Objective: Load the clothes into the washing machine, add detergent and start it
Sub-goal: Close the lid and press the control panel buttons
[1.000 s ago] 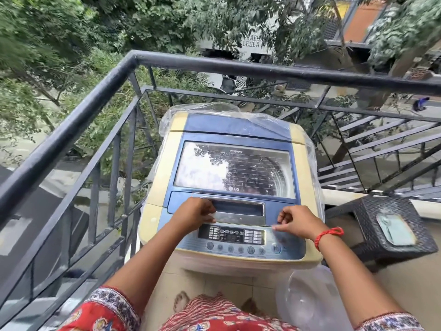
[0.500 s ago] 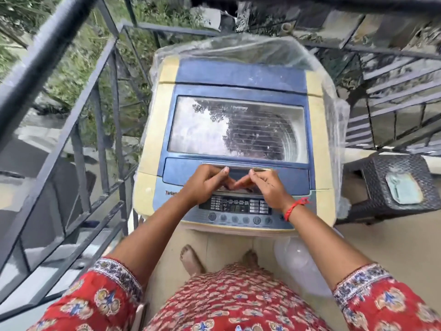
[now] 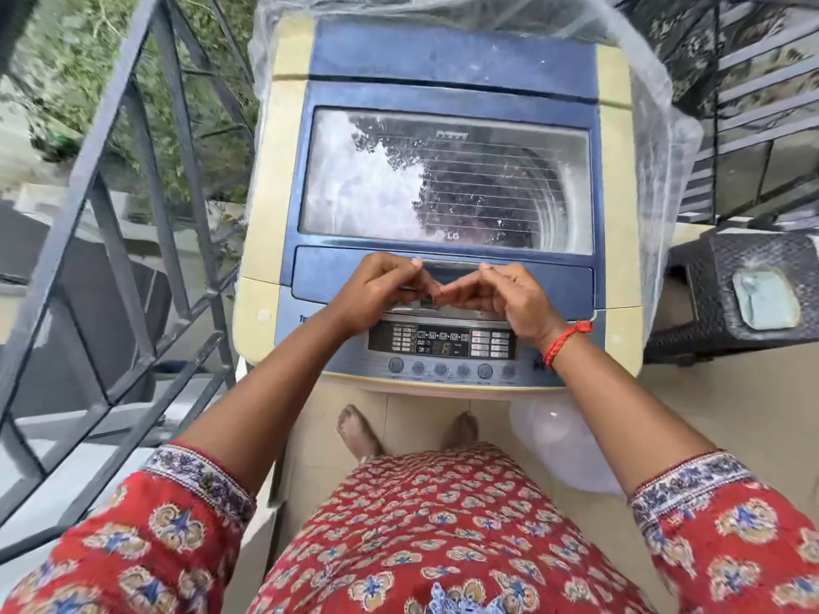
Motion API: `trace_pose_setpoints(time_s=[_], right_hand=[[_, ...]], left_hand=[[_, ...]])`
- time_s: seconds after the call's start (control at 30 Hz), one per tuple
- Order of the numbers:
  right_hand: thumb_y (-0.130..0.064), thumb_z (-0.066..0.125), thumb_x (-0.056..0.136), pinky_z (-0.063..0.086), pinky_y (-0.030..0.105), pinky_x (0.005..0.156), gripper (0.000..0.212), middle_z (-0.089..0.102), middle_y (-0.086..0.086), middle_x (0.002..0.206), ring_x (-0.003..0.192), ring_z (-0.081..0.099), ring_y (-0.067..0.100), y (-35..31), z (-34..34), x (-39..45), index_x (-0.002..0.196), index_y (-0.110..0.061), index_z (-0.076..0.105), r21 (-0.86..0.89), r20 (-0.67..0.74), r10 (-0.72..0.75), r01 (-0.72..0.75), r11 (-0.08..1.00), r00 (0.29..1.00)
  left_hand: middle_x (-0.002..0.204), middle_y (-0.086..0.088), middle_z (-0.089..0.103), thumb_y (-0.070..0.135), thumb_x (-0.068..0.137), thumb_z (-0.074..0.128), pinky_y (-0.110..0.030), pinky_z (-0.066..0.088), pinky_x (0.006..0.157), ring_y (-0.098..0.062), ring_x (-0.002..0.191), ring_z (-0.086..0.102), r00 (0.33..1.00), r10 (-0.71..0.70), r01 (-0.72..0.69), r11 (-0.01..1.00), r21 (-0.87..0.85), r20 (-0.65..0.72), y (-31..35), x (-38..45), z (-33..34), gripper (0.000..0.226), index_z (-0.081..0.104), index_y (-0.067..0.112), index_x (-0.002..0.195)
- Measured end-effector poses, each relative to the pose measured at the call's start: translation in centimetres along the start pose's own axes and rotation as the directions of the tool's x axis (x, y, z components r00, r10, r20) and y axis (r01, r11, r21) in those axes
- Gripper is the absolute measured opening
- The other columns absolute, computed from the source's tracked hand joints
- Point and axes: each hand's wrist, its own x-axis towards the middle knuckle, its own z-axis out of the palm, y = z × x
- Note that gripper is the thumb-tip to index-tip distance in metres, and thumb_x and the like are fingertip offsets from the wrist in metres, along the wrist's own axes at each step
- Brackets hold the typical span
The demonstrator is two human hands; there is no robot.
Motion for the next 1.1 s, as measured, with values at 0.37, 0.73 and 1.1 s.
trace_pose_setpoints(time_s=[0.37, 0.73, 1.1], right_hand=[[-0.024, 0.029, 0.099, 0.052, 0.037, 0.093, 0.048, 0.073, 0.018, 0.099, 0.102, 0.068, 0.033, 0.17, -0.46, 0.25, 0.100, 0.002, 0.070, -0.056, 0.016, 0.010, -0.009, 0.998, 1.000], [-0.025, 0.029, 0.099, 0.049, 0.046, 0.099, 0.049, 0.070, 0.024, 0.102, 0.104, 0.066, 0.036, 0.43, -0.43, 0.12, 0.101, 0.004, 0.069, -0.081, 0.004, 0.005, -0.005, 0.997, 1.000], [-0.023, 0.030, 0.100, 0.049, 0.048, 0.098, 0.047, 0.072, 0.019, 0.100, 0.103, 0.067, 0.035, 0.51, -0.67, 0.07, 0.102, 0.003, 0.069, -0.109, 0.034, -0.001, 0.004, 0.994, 0.999]], left_hand=[[0.075, 0.005, 0.076, 0.008, 0.103, 0.032, -0.009, 0.049, 0.066, 0.001, 0.063, 0.067, 0.998, 0.005, -0.003, 1.000, -0.028, 0.061, 0.01, 0.03, 0.38, 0.040, 0.058, -0.021, 0.112], [0.092, -0.006, 0.076, 0.012, 0.102, 0.036, -0.027, 0.055, 0.083, -0.020, 0.090, 0.072, 0.998, -0.010, 0.011, 1.000, -0.021, 0.057, -0.25, -0.03, 0.08, 0.036, 0.067, -0.005, 0.106], [0.090, -0.002, 0.076, 0.009, 0.101, 0.035, -0.028, 0.053, 0.085, -0.021, 0.092, 0.071, 0.996, 0.015, -0.008, 0.997, -0.072, 0.092, -0.23, -0.01, 0.12, 0.035, 0.065, -0.006, 0.109]])
